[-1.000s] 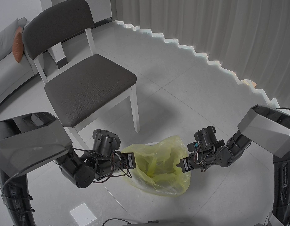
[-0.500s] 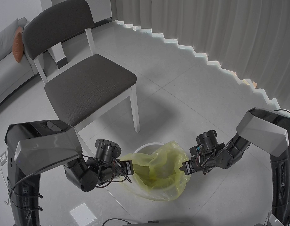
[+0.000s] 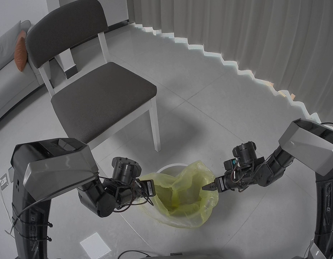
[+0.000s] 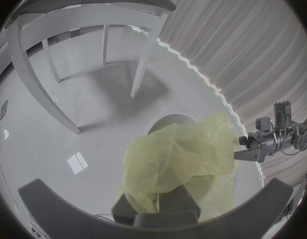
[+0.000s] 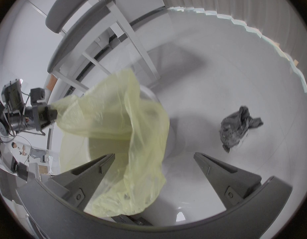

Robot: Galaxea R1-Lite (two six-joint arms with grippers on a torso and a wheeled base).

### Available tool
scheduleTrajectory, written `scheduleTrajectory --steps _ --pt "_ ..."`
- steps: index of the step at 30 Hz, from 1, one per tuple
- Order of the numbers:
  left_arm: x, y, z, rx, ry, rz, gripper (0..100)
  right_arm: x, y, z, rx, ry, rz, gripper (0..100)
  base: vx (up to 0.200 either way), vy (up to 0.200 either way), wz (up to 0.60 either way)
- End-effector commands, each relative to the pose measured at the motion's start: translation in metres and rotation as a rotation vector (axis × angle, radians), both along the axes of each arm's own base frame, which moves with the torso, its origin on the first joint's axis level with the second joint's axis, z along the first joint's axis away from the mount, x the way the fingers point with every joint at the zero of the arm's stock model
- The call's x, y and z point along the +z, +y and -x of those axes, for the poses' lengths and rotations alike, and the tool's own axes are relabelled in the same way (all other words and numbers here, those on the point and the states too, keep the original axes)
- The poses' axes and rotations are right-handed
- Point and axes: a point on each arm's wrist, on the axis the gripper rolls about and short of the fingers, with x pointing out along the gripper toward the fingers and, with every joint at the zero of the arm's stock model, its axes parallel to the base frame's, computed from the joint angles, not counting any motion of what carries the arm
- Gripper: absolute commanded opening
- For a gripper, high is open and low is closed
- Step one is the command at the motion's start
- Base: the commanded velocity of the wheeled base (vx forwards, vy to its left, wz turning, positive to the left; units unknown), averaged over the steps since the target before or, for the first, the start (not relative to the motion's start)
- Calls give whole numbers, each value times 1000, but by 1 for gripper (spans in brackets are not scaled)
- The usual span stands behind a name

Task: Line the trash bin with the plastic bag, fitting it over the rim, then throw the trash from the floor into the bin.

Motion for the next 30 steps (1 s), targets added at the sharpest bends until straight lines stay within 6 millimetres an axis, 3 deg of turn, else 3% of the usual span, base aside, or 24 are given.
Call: scheduleTrajectory --steps 1,2,7,14,15,24,30 --pt "0 0 -1 3 -15 4 0 21 1 -13 -8 -73 -26 100 0 0 0" --pt "0 0 -1 2 -18 4 100 23 3 -16 -7 -86 -31 100 0 0 0" --pt "0 1 1 2 -18 -6 100 33 14 -28 9 -136 -49 100 0 0 0" --pt "10 5 8 29 -34 -22 100 28 20 -34 18 -116 -40 100 0 0 0" --pt "13 6 9 29 -37 -21 100 27 20 -34 18 -115 -38 0 0 0 0" --pt "32 12 11 43 -76 -1 100 10 21 -33 39 -88 -12 0 0 0 0" --pt "47 13 12 39 -115 11 100 14 21 -34 41 -101 -14 0 0 0 0"
